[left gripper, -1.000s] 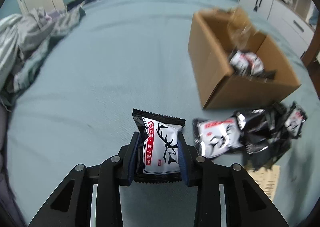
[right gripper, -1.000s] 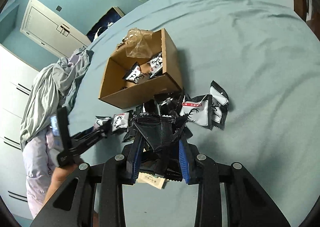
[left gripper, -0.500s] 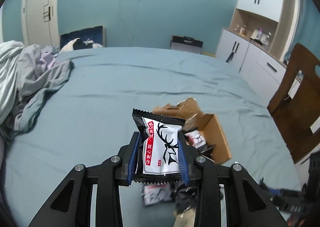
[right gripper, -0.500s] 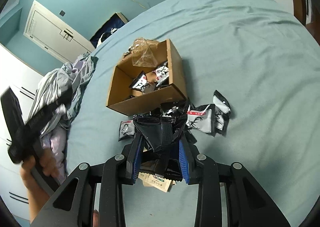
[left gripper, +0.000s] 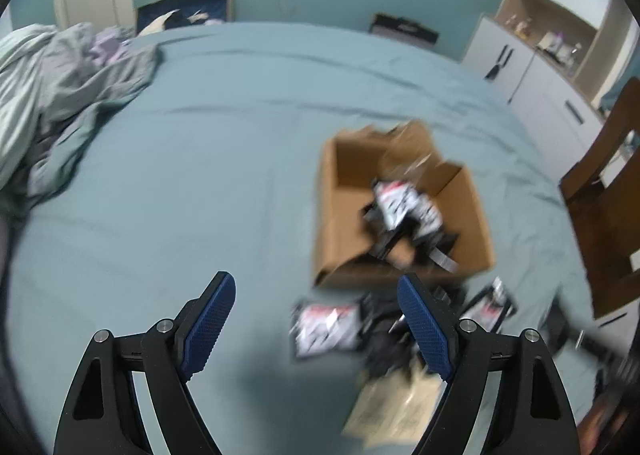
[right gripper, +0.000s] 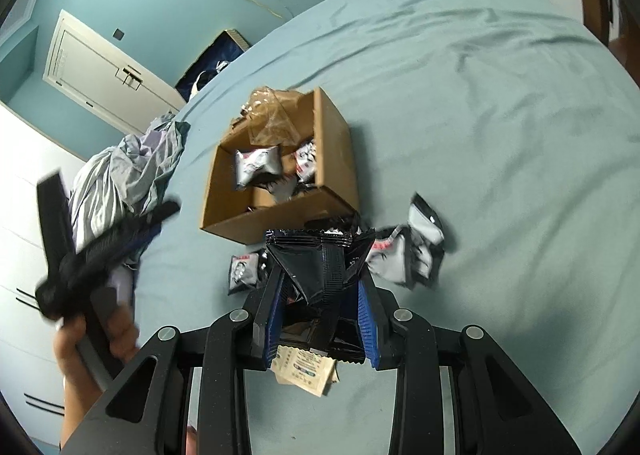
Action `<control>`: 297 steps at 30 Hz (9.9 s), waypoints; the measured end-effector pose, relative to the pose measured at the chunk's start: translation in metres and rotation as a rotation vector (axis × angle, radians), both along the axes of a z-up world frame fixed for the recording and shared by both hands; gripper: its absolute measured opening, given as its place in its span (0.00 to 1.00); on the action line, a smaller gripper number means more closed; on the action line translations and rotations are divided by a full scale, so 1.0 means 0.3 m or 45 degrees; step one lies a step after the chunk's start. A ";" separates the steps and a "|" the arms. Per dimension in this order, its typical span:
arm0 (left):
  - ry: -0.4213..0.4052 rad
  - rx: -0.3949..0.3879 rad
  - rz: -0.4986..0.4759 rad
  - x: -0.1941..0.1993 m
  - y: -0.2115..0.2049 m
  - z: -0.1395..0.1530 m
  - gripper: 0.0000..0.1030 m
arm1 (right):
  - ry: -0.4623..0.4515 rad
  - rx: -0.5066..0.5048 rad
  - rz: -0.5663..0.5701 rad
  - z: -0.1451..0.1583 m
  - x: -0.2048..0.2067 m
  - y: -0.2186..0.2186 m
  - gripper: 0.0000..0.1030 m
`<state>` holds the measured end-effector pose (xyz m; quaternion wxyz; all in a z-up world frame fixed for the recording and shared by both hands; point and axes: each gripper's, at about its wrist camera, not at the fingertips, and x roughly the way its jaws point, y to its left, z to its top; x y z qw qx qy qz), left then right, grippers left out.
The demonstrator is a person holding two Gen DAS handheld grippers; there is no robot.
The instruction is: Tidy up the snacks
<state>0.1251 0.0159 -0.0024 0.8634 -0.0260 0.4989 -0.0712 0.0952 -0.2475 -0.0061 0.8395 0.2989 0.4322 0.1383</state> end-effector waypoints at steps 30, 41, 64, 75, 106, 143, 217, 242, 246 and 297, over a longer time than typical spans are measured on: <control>0.074 0.109 -0.017 -0.141 0.071 -0.095 0.83 | 0.236 -0.331 -0.032 -0.115 -0.001 0.138 0.76; 0.081 0.181 -0.034 -0.134 0.050 -0.131 0.83 | 0.185 -0.365 0.213 -0.268 0.156 0.376 0.76; -0.054 0.217 -0.179 -0.153 -0.061 -0.141 0.83 | 0.007 -0.268 0.158 -0.106 0.074 0.248 0.41; 0.042 0.184 -0.183 0.036 -0.133 -0.296 0.82 | -0.094 -0.199 0.122 0.009 -0.162 0.101 0.41; -0.377 -0.036 -0.130 -0.044 -0.021 0.097 0.23 | -0.024 -0.170 0.086 -0.060 -0.089 0.074 0.41; -0.070 0.045 -0.065 -0.170 -0.046 0.031 0.86 | -0.139 -0.153 0.044 0.027 -0.160 0.041 0.42; -0.003 0.223 -0.120 -0.103 -0.089 -0.168 0.88 | 0.151 -0.437 -0.001 -0.182 0.080 0.118 0.80; 0.011 0.212 -0.116 -0.087 -0.080 -0.180 0.88 | 0.028 -0.870 0.127 -0.305 0.237 0.292 0.39; -0.004 0.208 -0.122 -0.097 -0.082 -0.169 0.88 | 0.033 -0.720 0.087 -0.258 0.193 0.227 0.37; -0.088 -0.097 -0.015 0.125 -0.151 -0.042 0.53 | -0.070 -0.300 -0.020 -0.065 -0.177 -0.028 0.37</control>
